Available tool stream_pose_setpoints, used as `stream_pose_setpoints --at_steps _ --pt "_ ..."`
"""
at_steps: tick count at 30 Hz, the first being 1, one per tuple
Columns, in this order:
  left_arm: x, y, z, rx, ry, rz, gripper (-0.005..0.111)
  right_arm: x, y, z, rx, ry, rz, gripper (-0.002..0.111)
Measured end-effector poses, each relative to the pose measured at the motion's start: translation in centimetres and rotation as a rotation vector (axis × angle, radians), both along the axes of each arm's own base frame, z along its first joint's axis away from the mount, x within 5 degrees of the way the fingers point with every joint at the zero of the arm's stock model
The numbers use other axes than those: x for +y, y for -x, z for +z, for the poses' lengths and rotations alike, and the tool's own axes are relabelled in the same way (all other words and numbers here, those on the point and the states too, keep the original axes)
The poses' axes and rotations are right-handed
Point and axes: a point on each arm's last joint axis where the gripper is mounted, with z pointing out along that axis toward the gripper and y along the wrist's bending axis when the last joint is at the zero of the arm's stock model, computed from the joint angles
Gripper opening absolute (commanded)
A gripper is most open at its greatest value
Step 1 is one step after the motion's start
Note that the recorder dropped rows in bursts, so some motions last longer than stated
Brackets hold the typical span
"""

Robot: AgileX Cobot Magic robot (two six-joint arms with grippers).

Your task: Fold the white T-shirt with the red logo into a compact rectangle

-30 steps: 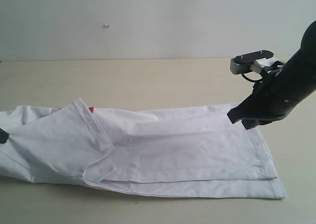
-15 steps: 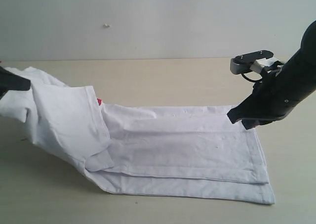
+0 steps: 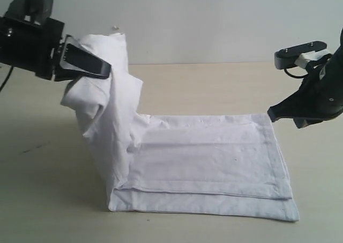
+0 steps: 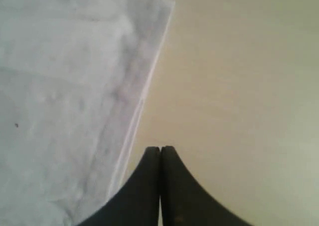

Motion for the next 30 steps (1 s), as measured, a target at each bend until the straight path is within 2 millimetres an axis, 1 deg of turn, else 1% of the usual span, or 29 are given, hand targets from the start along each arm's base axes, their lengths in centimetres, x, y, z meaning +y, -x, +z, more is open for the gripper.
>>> stream_pose_setpoints --at_steps 5,6,7,8,9,10,11,12,13,14,15,17,18,19,20,21,22,24,25,27,30 --pt "-4.8 0.7 0.0 -0.069 -0.047 -0.005 0.000 -1.7 0.7 1.1 0.002 0.002 -0.071 0.000" --pt "-6.5 1.1 -0.2 -0.102 -0.066 -0.001 0.000 -2.0 0.9 1.5 -0.004 -0.006 -0.088 0.000" --pt "-7.5 1.1 -0.5 -0.110 -0.076 -0.001 0.000 -2.1 1.0 1.6 -0.004 -0.013 -0.097 0.000" --pt "-9.5 1.4 -1.3 -0.117 -0.092 -0.007 0.000 -2.0 1.2 1.9 -0.013 -0.020 -0.101 0.000" --pt "-10.4 1.5 -1.8 -0.121 -0.101 -0.014 0.000 -2.0 1.3 2.0 -0.014 -0.024 -0.103 0.000" --pt "-12.4 1.7 -2.9 -0.119 -0.116 -0.029 0.000 -2.0 1.6 1.9 -0.012 -0.026 -0.104 0.000" --pt "-13.2 1.7 -3.4 -0.116 -0.118 -0.038 0.000 -2.0 1.7 1.8 -0.006 -0.026 -0.104 0.000" --pt "-14.9 1.9 -4.5 -0.096 -0.120 -0.064 0.000 -2.0 2.0 1.7 -0.002 -0.027 -0.105 0.000" --pt "-15.9 2.0 -4.9 -0.089 -0.115 -0.076 0.000 -1.9 2.0 1.5 0.000 -0.027 -0.105 0.000" --pt "-17.6 2.2 -5.9 -0.080 -0.117 -0.104 0.001 -1.9 2.1 1.3 0.003 -0.034 -0.108 0.000" --pt "-19.2 2.5 -6.6 -0.074 -0.115 -0.128 0.006 -1.9 2.2 1.3 0.003 -0.038 -0.110 0.000" --pt "-21.3 3.2 -7.6 -0.061 -0.106 -0.173 0.034 -1.8 2.1 1.3 -0.003 -0.041 -0.111 0.000" --pt "-21.9 3.4 -7.7 -0.056 -0.101 -0.189 0.065 -1.8 2.1 1.3 -0.003 -0.042 -0.109 0.000" --pt "-22.5 3.8 -7.8 -0.053 -0.091 -0.216 0.081 -1.8 2.1 1.3 -0.005 -0.045 -0.109 0.000" --pt "-22.7 3.9 -7.9 -0.051 -0.088 -0.225 0.098 -1.8 2.1 1.3 -0.006 -0.045 -0.107 0.000" --pt "-22.9 3.9 -7.6 -0.056 -0.079 -0.228 0.101 -1.8 2.1 1.3 -0.007 -0.046 -0.108 0.000" --pt "-22.9 3.8 -7.4 -0.056 -0.074 -0.230 0.099 -1.8 2.1 1.3 -0.009 -0.048 -0.107 0.000" --pt "-22.3 3.0 -7.2 -0.074 -0.083 -0.234 0.093 -1.8 2.1 1.3 -0.009 -0.049 -0.103 0.000" --pt "-21.9 2.7 -7.3 -0.086 -0.107 -0.240 0.086 -1.7 2.1 1.3 -0.008 -0.054 -0.096 0.000" --pt "-20.5 1.8 -7.9 -0.090 -0.191 -0.233 0.074 -1.2 2.1 1.3 -0.002 -0.094 -0.050 0.000" --pt "-18.6 0.9 -8.5 -0.081 -0.303 -0.242 0.052 -0.2 2.3 1.3 0.020 -0.186 0.033 0.000"
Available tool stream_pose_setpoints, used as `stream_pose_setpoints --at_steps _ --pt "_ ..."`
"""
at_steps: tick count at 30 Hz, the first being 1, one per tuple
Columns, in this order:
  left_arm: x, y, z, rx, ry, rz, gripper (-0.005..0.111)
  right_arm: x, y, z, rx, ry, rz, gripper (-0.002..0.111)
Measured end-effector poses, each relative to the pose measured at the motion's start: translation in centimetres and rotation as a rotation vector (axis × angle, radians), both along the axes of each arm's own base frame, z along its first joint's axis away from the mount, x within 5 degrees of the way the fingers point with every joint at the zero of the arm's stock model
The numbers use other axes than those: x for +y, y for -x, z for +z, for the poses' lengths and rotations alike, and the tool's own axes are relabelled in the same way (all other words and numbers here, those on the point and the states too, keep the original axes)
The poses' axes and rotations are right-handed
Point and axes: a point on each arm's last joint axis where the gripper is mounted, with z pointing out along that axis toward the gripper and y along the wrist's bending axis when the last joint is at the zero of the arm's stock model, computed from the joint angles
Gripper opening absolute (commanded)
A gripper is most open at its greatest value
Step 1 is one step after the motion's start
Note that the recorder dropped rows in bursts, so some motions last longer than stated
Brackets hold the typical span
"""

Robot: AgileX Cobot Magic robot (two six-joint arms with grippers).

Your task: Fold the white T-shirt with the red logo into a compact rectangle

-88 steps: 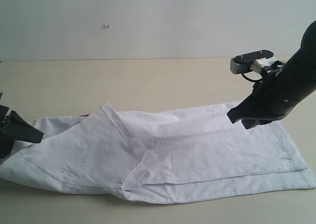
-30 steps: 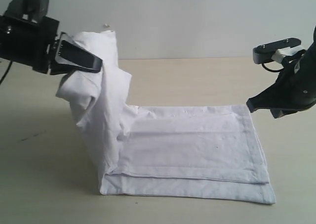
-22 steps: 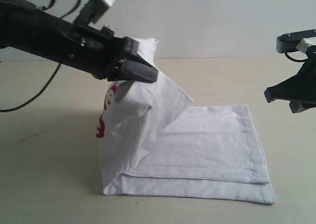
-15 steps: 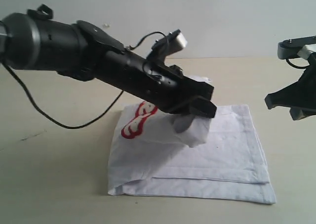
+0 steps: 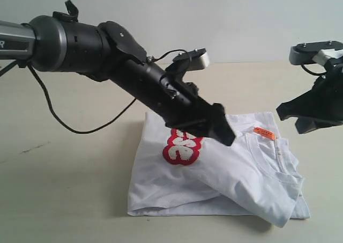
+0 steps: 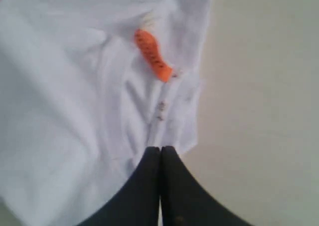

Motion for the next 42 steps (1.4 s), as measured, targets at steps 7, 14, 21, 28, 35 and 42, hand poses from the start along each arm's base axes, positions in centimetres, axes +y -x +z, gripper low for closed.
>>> stream_pose_setpoints --at_steps 7,14,21,28,35,42 --pt "2.5 0.0 -2.0 0.022 -0.149 -0.044 0.053 1.6 0.0 -1.2 0.075 -0.158 0.101 0.005" --pt "1.8 0.2 -3.2 0.054 -0.136 -0.030 0.060 1.1 -0.9 -3.5 0.122 -0.128 0.030 0.030" --pt "1.6 0.2 -5.5 0.102 -0.161 -0.030 0.060 0.4 -2.2 -5.3 0.072 -0.053 -0.002 0.054" --pt "1.6 0.2 -5.7 0.107 -0.163 -0.030 0.060 -0.5 -2.8 -7.3 0.084 0.028 -0.053 0.054" --pt "1.6 0.2 -5.7 0.109 -0.160 -0.027 0.060 -0.4 -3.1 -9.0 0.116 0.011 -0.069 0.043" --pt "1.5 0.2 -5.6 0.118 -0.148 -0.018 0.060 -0.3 -3.3 -9.0 0.094 0.002 -0.062 0.018"
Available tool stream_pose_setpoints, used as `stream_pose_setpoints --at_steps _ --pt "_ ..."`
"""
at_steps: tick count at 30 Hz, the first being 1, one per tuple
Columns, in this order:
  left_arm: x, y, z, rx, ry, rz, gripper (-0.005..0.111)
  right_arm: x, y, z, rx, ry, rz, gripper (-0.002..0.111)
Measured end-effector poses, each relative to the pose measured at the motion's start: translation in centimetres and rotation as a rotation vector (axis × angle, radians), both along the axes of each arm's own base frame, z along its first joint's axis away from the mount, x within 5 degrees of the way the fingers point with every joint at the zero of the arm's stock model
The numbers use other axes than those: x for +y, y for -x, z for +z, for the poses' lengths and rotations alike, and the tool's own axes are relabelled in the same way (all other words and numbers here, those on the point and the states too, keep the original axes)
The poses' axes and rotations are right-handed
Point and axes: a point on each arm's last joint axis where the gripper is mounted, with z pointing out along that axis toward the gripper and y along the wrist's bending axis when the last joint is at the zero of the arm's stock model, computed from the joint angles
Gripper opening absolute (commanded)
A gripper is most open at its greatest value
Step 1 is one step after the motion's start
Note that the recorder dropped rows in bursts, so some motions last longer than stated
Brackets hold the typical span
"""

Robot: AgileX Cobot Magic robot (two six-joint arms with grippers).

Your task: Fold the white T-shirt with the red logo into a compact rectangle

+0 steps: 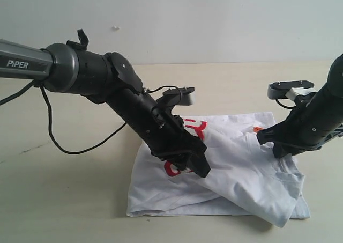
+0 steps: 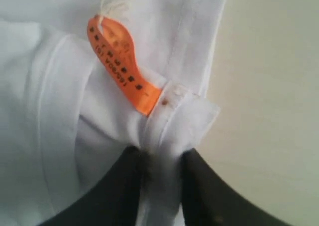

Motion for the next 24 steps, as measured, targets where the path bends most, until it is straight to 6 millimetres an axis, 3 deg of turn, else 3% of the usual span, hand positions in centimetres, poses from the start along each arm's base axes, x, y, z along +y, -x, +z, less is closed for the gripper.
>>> stream_pose_setpoints --at_steps 4,9,12,20,24 --pt "0.0 0.0 0.0 0.000 0.000 0.000 0.060 0.0 -0.1 -0.1 -0.006 0.001 0.014 0.001" --pt "0.0 0.0 0.0 0.000 0.000 0.000 0.060 0.1 -0.2 -0.1 -0.001 -0.007 0.022 0.000" --pt "0.0 0.0 0.0 -0.003 -0.002 -0.004 0.060 0.4 -0.6 1.2 -0.023 -0.036 0.039 0.000" --pt "0.1 0.0 -0.1 -0.010 -0.011 -0.012 0.060 1.2 -1.9 7.2 -0.200 -0.119 0.062 0.000" --pt "0.1 0.0 -0.3 -0.009 -0.018 -0.016 0.060 1.1 -2.7 8.4 -0.264 -0.109 0.061 0.000"
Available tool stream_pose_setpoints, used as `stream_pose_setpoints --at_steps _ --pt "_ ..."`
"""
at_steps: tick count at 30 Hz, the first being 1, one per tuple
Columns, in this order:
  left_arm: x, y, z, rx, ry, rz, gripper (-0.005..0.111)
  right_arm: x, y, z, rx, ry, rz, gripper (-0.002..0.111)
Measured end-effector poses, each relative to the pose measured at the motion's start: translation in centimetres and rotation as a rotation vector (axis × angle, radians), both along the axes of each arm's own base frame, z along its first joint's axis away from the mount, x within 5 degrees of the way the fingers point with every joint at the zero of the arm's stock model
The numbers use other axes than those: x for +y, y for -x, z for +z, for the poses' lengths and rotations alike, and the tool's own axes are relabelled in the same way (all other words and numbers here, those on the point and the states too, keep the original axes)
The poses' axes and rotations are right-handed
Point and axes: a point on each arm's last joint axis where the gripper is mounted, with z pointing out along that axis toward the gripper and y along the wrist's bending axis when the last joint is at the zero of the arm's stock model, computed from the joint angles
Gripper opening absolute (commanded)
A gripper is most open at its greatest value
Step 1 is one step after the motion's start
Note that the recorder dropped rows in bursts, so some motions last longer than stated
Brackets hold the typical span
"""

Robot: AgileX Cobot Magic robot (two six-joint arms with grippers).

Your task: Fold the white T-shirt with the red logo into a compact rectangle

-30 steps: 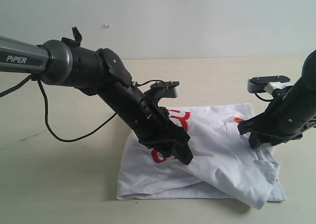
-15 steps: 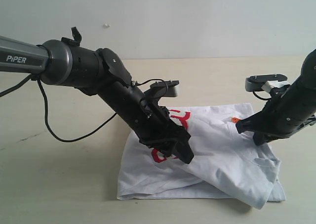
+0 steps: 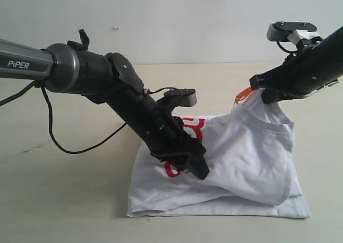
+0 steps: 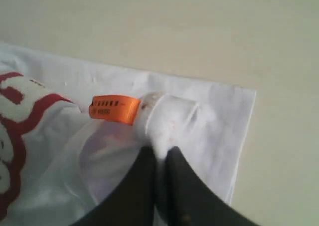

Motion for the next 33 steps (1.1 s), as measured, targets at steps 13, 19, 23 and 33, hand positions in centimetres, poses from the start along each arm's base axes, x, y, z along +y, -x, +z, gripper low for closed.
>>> stream_pose_setpoints --at_steps 13,19,23,33 --pt "0.0 -0.1 -1.2 0.022 -0.015 0.000 0.060 -1.3 -1.3 -7.7 0.238 0.147 0.011 0.000" --pt "0.8 -0.8 -0.2 -0.006 -0.003 0.027 0.060 -2.2 -1.3 -8.3 0.269 0.228 -0.058 0.019" --pt "1.6 -1.5 1.2 -0.039 0.009 0.047 0.060 -2.3 -1.4 -8.3 0.250 0.244 -0.066 0.041" --pt "2.1 -3.4 4.0 -0.267 0.064 0.150 0.059 -2.3 -1.5 -5.1 0.147 0.227 -0.095 0.043"
